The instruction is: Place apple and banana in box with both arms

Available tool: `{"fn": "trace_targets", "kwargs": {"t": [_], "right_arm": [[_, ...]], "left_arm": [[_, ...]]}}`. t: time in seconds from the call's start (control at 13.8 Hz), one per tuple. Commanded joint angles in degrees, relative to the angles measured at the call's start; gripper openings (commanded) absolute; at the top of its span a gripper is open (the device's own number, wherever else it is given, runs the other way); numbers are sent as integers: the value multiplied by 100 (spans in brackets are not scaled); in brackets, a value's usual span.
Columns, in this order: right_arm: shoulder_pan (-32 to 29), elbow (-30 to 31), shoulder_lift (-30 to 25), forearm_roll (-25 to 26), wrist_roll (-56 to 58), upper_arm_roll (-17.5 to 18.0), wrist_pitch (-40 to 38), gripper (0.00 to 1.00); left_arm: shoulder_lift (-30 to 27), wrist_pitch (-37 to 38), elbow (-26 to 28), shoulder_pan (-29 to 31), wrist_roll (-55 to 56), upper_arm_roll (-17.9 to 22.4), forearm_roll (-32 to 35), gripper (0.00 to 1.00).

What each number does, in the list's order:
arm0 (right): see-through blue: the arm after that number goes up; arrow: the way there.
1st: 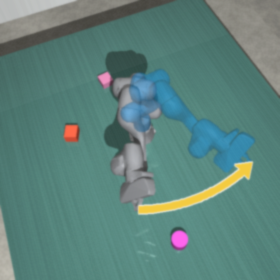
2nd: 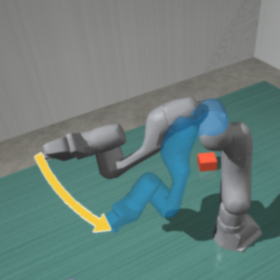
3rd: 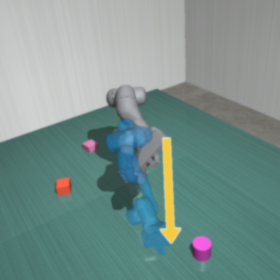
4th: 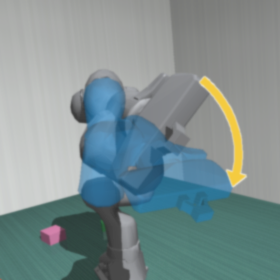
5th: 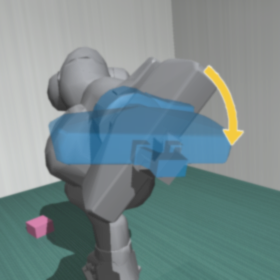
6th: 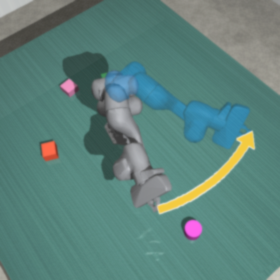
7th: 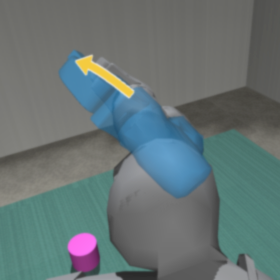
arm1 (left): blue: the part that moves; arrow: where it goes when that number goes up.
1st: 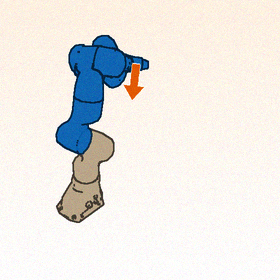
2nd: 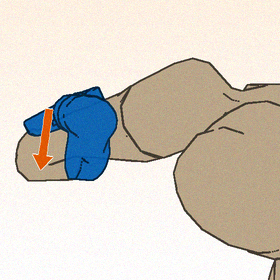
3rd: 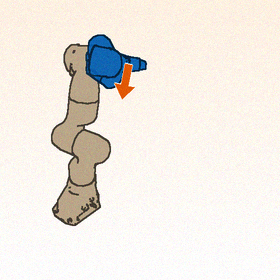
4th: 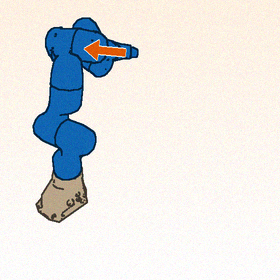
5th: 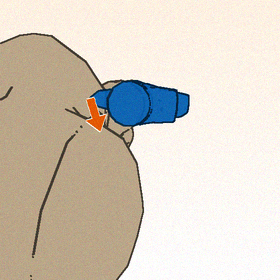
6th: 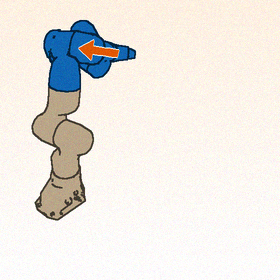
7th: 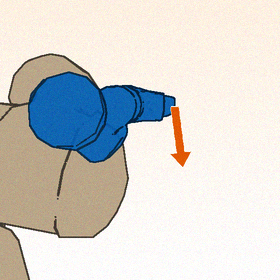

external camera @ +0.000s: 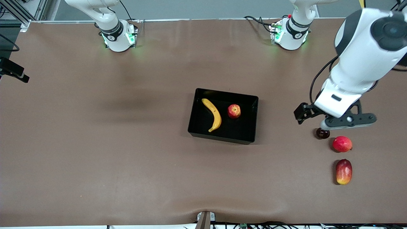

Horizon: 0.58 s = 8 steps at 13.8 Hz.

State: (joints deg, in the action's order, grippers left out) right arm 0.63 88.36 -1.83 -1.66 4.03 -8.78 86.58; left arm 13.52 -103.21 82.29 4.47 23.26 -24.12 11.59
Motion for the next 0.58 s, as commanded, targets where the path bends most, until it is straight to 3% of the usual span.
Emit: {"fn": "trace_targets", "kwargs": {"t": [0.0, 0.22, 0.51], "right_arm": [[-80, 50, -72, 78, -60, 69, -19, 100], [-80, 50, -72, 78, -60, 69, -19, 100], [-98, 50, -72, 60, -60, 69, -19, 100]], "left_arm": [[-367, 64, 147, 299, -680, -5, -95, 100], [-718, 511, 182, 301, -1077, 169, -104, 100], [-1044, 942, 226, -717, -1552, 1486, -462, 100]]}}
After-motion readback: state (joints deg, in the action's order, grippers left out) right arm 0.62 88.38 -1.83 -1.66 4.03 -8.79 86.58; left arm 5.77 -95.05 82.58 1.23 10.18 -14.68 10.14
